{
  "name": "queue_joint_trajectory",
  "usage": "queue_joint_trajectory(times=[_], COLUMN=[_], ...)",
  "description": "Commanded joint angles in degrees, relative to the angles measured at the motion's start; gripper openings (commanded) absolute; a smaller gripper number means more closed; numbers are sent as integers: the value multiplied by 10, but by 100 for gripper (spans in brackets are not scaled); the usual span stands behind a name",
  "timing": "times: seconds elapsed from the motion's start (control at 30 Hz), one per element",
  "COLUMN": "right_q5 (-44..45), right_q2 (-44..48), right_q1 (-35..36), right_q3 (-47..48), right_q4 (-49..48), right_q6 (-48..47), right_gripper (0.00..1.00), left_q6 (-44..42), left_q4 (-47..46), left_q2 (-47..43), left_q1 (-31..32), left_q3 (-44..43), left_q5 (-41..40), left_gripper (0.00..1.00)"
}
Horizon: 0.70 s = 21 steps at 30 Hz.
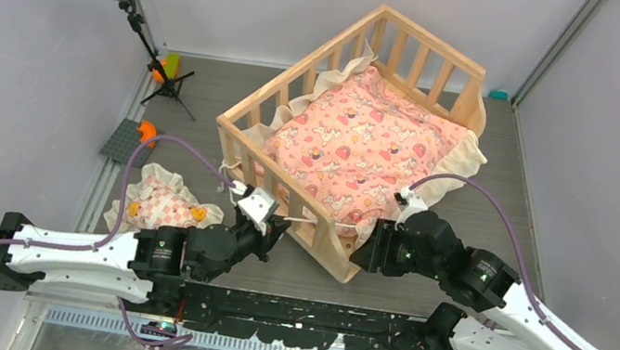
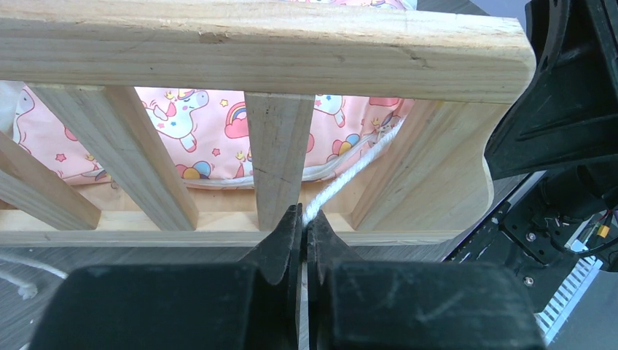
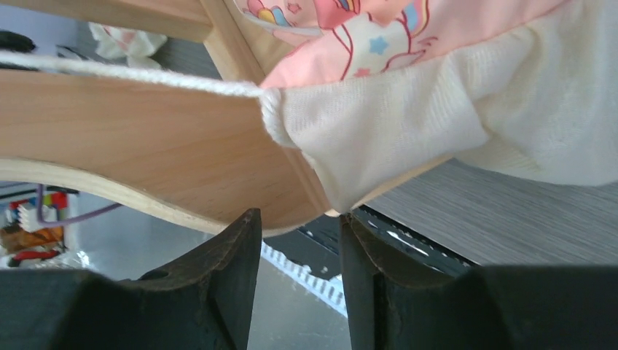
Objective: Set up the pet bed
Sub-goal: Cross the ropes on the bed frame.
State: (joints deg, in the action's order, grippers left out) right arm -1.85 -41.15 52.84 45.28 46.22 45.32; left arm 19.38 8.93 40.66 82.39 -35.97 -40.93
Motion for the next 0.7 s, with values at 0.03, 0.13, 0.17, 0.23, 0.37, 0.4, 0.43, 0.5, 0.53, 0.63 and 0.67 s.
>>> queue_joint_trajectory(times=[0.03, 0.13, 0.17, 0.23, 0.37, 0.4, 0.43, 0.5, 0.53, 0.63, 0.67], right_q5=[57, 91, 92, 95, 134, 152, 165, 183, 188, 220, 232], right_q2=[10, -2, -7, -19, -46, -54, -61, -74, -80, -97, -101], right_q1=[3, 3, 3, 3, 4, 4, 4, 5, 5, 6, 7], right_q3=[-16, -23, -30, -43, -56, -56, -57, -60, -63, -65, -64], right_q4=[-92, -113, -128, -165, -201, -203, -206, -222, -235, -254, -254], right_q6=[57, 70, 75, 83, 87, 84, 79, 68, 62, 46, 40], right_gripper=[49, 49, 50, 50, 51, 51, 52, 52, 52, 52, 51], left_q6=[6, 6, 6, 8, 10, 10, 10, 9, 8, 7, 6], left_q4=[-5, -4, -4, -3, -8, -9, -9, -9, -10, -11, -12], left_q2=[3, 5, 6, 6, 6, 6, 6, 9, 9, 12, 13], left_q1=[-2, -2, -2, -2, -3, -3, -3, -3, -3, -4, -4], left_q3=[-4, -5, -4, -5, -2, -2, -2, -4, -3, -4, -4], left_q5=[-9, -10, -11, -10, -11, -10, -10, -10, -9, -9, -7], left_gripper=[0, 0, 0, 0, 0, 0, 0, 0, 0, 0, 0])
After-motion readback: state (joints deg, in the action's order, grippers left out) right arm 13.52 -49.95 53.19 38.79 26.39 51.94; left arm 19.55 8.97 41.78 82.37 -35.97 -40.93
